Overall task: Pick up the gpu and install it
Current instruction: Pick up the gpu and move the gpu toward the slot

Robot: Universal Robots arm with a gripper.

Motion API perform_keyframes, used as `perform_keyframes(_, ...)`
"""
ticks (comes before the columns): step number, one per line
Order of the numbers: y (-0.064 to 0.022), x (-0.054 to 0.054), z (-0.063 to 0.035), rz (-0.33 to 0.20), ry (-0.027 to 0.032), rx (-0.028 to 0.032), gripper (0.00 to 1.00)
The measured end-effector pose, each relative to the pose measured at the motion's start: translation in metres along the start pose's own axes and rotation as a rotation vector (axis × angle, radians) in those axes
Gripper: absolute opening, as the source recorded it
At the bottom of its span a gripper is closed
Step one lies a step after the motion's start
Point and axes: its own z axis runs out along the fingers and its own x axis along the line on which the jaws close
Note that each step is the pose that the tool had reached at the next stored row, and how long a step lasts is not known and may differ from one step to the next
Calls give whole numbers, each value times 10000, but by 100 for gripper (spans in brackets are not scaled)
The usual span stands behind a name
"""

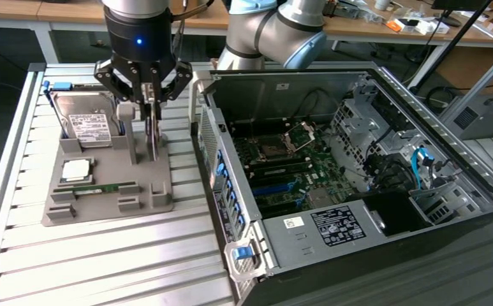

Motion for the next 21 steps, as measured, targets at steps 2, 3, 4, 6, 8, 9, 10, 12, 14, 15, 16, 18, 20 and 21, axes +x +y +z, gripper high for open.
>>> perform_keyframes(2, 0, 0, -12, 0, 0, 0, 27)
perform_keyframes(3, 1, -1, -22, 0, -1, -1, 27)
perform_keyframes(4, 1, -1, -35, 0, 0, 0, 27)
perform_keyframes(6, 2, -1, -54, 0, 0, 0, 27)
perform_keyframes(8, 3, -2, -69, 0, 0, 0, 27)
perform_keyframes(9, 3, -2, -75, 0, 0, 0, 27)
perform_keyframes(10, 4, -2, -81, 0, -1, -1, 27)
perform_keyframes(12, 4, -2, -94, 0, 0, 0, 27)
perform_keyframes(14, 5, -3, -109, 0, -1, 0, 27)
perform_keyframes(15, 5, -3, -116, 0, 0, 0, 27)
perform_keyframes(16, 5, -3, -125, 0, 0, 0, 27)
perform_keyframes(18, 6, -3, -139, 0, -1, -1, 27)
perform_keyframes(20, 6, -4, -151, 0, -1, 0, 27)
perform_keyframes(21, 7, -4, -157, 0, -1, -1, 27)
